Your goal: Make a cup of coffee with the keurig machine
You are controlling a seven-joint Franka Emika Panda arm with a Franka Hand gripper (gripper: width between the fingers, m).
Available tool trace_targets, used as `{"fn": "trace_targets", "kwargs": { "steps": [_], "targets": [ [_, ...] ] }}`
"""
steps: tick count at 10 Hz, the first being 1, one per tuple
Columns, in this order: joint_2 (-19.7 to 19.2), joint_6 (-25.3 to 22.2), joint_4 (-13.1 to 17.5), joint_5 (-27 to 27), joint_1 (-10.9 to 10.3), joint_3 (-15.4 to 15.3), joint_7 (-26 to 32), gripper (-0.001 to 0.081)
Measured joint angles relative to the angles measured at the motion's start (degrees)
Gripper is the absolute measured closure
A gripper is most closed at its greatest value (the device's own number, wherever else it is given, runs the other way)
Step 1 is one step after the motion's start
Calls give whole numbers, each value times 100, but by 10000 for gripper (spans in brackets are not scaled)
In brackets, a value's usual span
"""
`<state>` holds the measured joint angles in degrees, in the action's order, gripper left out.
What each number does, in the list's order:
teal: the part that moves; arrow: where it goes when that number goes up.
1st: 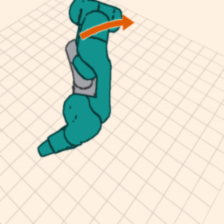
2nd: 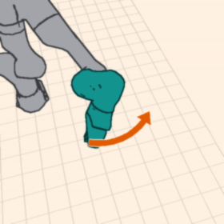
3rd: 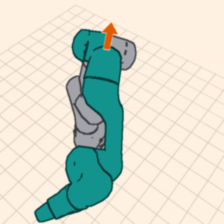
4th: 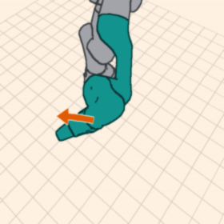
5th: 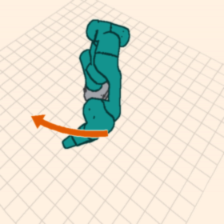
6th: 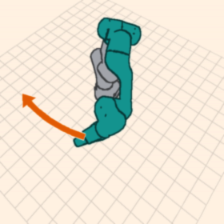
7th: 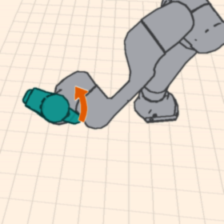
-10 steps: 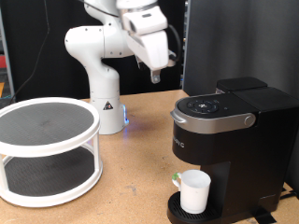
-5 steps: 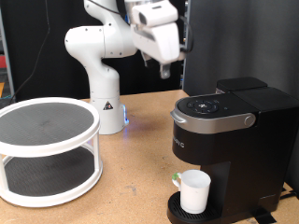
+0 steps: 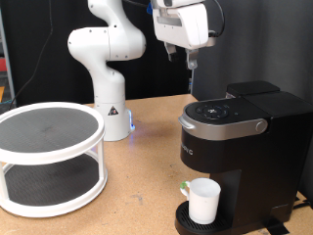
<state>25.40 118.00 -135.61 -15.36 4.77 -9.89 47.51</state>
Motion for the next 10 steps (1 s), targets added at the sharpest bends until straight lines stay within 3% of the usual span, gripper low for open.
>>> {"fn": "trace_targets", "kwargs": {
  "steps": [3, 6, 10],
  "targets": [
    [-99, 131, 154, 131, -1, -181, -246, -2],
    [-546, 19, 810, 431, 0, -429, -707, -2],
    [-1311, -539, 1833, 608, -1, -541, -765, -2]
  ]
}}
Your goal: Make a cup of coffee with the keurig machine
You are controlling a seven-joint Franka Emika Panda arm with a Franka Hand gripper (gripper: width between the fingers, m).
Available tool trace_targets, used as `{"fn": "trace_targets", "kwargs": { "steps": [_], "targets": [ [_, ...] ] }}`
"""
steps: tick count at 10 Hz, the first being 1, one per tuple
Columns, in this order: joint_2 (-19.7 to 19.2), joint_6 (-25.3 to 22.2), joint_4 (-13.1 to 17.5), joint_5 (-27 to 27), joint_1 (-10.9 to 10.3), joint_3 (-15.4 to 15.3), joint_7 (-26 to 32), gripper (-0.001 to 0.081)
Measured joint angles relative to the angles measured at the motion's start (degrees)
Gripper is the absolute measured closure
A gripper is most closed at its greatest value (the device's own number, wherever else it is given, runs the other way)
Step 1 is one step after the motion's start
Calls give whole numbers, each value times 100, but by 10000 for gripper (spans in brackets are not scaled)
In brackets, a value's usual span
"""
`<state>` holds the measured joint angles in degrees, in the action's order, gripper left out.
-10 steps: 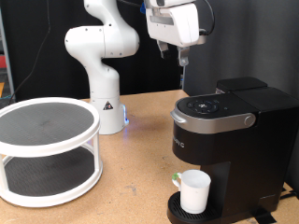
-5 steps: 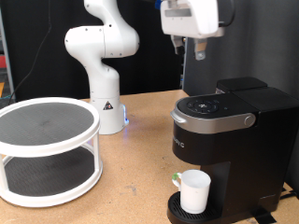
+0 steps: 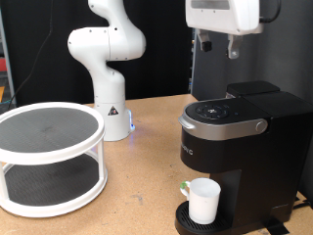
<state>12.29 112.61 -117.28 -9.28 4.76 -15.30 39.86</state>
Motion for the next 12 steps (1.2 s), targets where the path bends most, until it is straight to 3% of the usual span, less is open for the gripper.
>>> {"fn": "trace_targets", "kwargs": {
  "steps": [2, 4, 11, 12],
  "targets": [
    [-239, -13, 208, 16, 3, 1, 0, -2],
    [-316, 138, 157, 77, 4, 2, 0, -2],
    [-332, 1168, -695, 454, 1, -74, -199, -2],
    [-348, 1306, -799, 532, 1, -106, -282, 111]
  ]
}}
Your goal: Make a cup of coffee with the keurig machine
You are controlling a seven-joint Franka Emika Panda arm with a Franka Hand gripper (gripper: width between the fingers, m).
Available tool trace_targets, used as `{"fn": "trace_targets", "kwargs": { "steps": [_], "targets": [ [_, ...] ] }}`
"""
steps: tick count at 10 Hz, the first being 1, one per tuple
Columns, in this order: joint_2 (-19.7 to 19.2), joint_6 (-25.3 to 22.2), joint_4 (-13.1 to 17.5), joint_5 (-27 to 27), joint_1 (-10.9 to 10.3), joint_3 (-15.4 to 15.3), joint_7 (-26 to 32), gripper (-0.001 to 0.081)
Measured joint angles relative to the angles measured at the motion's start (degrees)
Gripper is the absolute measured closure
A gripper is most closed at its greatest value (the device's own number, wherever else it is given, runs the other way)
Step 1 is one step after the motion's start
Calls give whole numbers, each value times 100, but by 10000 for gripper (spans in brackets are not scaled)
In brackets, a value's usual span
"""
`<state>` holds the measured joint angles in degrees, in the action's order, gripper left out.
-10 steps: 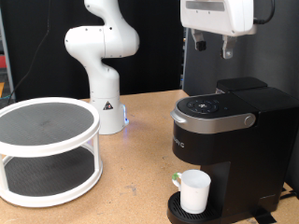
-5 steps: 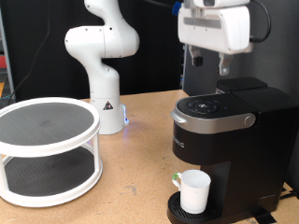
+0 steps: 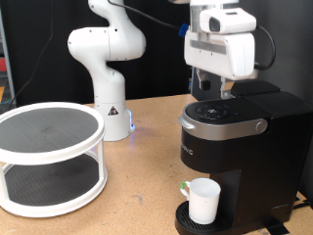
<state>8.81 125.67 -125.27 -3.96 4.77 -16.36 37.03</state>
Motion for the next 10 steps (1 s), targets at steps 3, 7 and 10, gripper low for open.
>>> {"fn": "trace_targets", "kwargs": {
  "steps": [3, 7, 10],
  "targets": [
    [-70, 532, -316, 215, -1, -116, -356, 447],
    [-150, 1220, -559, 227, -1, -150, -548, 748],
    [-148, 1260, -572, 204, -1, -149, -549, 801]
  ]
}}
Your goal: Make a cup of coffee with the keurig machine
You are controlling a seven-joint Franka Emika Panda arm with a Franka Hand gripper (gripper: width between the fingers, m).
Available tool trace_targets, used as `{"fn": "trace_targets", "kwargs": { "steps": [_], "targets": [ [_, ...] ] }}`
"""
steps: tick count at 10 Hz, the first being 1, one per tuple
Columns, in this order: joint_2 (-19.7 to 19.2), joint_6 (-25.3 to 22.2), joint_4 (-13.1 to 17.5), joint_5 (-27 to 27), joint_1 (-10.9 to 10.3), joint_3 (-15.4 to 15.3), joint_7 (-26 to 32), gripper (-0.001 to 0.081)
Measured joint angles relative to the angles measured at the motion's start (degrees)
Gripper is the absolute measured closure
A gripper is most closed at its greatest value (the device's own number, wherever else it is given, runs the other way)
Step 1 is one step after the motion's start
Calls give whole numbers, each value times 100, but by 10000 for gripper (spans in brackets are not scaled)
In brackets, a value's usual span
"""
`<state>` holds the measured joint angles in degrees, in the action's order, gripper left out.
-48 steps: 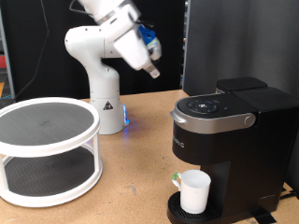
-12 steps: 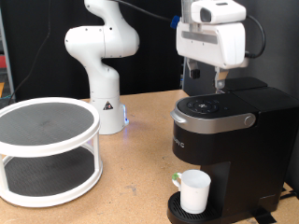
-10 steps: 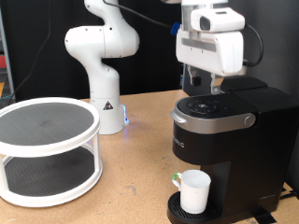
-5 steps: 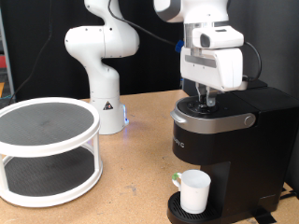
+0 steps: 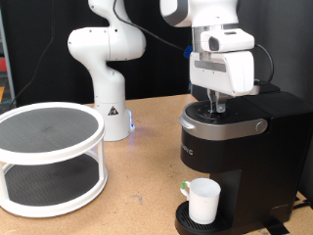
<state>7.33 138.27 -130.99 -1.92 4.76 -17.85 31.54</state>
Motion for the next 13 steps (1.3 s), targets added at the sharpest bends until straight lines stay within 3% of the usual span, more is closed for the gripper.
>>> {"fn": "trace_targets", "kwargs": {
  "steps": [7, 13],
  "targets": [
    [276, 29, -229, -405, 7, 105, 403, 799],
    [166, -247, -134, 72, 33, 89, -170, 799]
  ]
}}
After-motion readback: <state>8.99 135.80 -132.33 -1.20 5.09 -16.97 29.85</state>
